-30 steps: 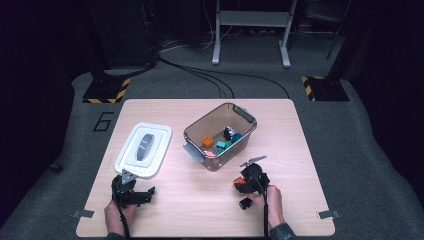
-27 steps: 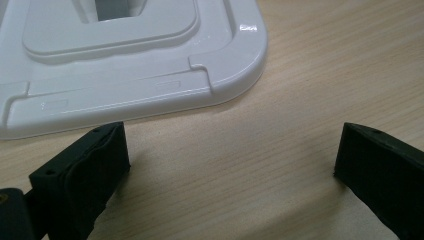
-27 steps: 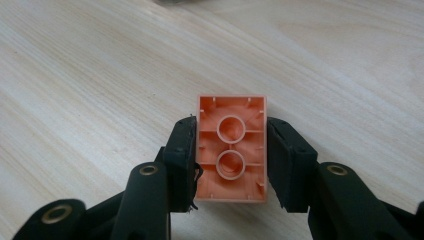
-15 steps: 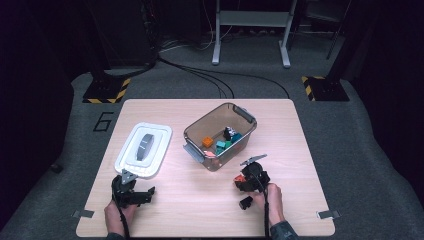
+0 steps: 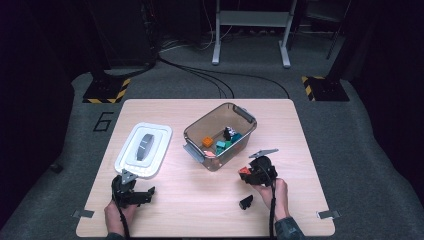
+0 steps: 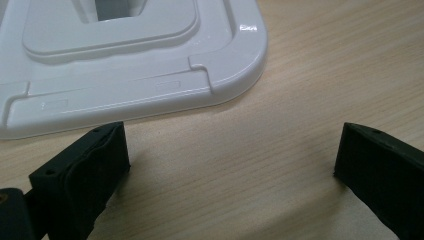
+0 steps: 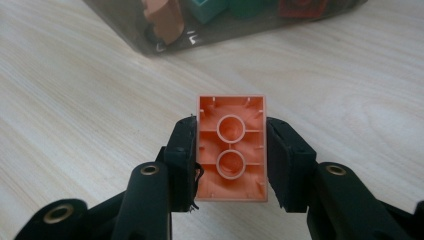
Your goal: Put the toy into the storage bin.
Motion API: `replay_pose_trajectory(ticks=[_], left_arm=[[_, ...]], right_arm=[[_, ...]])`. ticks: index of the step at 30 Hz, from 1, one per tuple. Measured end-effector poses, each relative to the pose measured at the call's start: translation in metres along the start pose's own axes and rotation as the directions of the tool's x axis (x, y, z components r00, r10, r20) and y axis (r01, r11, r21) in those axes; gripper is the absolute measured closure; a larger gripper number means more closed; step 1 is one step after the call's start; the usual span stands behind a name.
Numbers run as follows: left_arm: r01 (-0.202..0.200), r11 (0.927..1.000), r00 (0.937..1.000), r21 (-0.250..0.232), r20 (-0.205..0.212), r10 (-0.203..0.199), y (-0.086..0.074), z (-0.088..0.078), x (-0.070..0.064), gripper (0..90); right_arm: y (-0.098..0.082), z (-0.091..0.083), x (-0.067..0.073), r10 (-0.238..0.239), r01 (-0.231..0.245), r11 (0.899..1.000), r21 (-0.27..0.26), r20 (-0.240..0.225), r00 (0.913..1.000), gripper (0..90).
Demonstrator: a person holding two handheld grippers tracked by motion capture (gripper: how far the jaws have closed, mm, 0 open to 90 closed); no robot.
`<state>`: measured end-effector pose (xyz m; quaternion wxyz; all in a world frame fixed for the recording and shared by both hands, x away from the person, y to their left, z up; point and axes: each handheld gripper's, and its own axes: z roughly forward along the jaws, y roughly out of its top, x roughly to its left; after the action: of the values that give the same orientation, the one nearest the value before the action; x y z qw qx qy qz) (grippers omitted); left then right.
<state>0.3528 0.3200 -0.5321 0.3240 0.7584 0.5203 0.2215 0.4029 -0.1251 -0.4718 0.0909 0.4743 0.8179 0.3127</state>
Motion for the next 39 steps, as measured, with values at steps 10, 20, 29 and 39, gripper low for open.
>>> replay_pose_trajectory(ticks=[10,20,29,39], left_arm=[[0.000,1.0000,1.0000,0.000,0.000,0.000,0.000,0.000,0.000,0.8],[0.000,1.0000,1.0000,0.000,0.000,0.000,0.000,0.000,0.000,0.8],[0.000,1.0000,1.0000,-0.001,0.001,0.000,0.000,0.000,0.000,0.9],[-0.002,1.0000,1.0000,0.000,0.002,0.002,0.000,0.000,0.000,0.9]], right_arm=[[0.009,-0.011,-0.011,0.000,0.001,0.999,-0.042,0.009,1.0000,59.0],[0.024,-0.024,-0.017,0.009,-0.007,0.997,-0.078,0.026,0.9996,59.0],[0.040,-0.038,-0.019,-0.001,0.006,0.994,-0.113,0.042,0.9991,59.1],[0.058,-0.052,-0.022,-0.007,0.014,0.990,-0.139,0.052,0.9986,59.1]])
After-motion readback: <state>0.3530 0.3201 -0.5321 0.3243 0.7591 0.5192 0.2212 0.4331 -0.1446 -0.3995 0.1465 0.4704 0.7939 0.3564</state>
